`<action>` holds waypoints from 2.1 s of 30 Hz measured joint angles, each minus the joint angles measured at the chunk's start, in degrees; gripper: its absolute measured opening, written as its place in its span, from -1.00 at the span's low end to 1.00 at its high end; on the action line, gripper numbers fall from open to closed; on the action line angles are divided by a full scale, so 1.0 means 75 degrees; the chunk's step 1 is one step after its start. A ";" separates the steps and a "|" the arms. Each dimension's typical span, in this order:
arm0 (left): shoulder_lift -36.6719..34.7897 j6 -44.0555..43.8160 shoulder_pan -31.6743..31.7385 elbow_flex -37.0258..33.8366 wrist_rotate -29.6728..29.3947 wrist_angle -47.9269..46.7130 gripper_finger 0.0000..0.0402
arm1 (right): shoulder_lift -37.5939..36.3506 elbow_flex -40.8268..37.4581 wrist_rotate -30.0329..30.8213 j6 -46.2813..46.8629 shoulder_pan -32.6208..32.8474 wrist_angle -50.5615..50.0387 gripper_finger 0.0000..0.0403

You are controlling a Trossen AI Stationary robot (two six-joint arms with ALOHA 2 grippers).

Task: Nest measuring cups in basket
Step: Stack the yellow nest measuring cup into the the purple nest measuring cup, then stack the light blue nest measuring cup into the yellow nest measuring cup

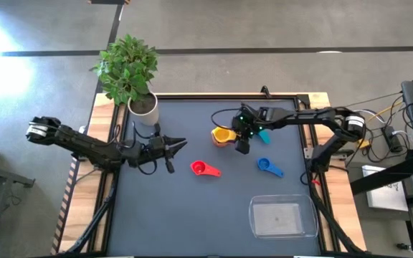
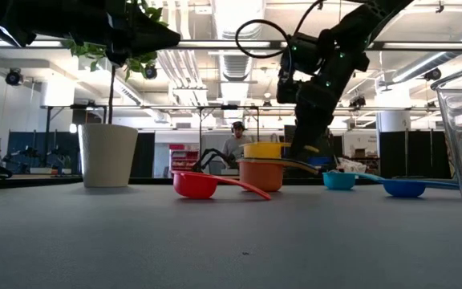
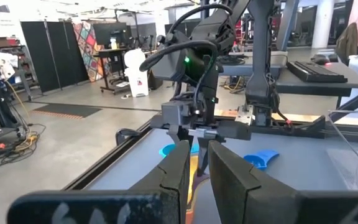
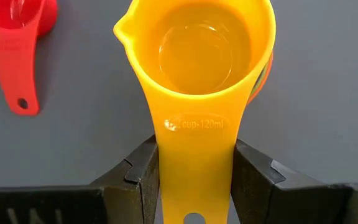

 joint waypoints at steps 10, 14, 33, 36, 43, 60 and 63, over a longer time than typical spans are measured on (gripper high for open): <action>0.0000 0.0000 0.0000 -0.0004 0.0002 -0.0011 -0.80 | -0.0175 0.0015 0.0006 -0.0008 0.0023 0.0047 -0.08; 0.0000 0.0000 0.0000 -0.0004 0.0001 -0.0028 -0.80 | -0.0345 0.0017 0.0066 0.0024 0.0023 0.0032 0.11; 0.0000 -0.0307 0.0000 -0.0016 0.0006 -0.0176 -0.80 | -0.1642 -0.1119 0.3031 0.2299 -0.0640 -0.1780 0.46; 0.0000 -0.0338 0.0000 -0.0016 0.0006 -0.0174 -0.80 | -0.1634 -0.1425 0.3016 0.2316 -0.0631 -0.1727 0.56; 0.0000 -0.0339 0.0000 -0.0016 0.0009 -0.0177 -0.80 | -0.1632 -0.1749 0.3217 0.2631 -0.0636 -0.1657 0.81; 0.0000 -0.0341 0.0000 -0.0013 0.0015 -0.0182 -0.80 | -0.1619 -0.2815 0.2003 0.2476 -0.1438 0.0022 0.66; 0.0000 -0.0341 0.0000 -0.0014 0.0015 -0.0180 -0.80 | -0.1619 -0.2815 0.2002 0.2344 -0.1440 0.0016 0.42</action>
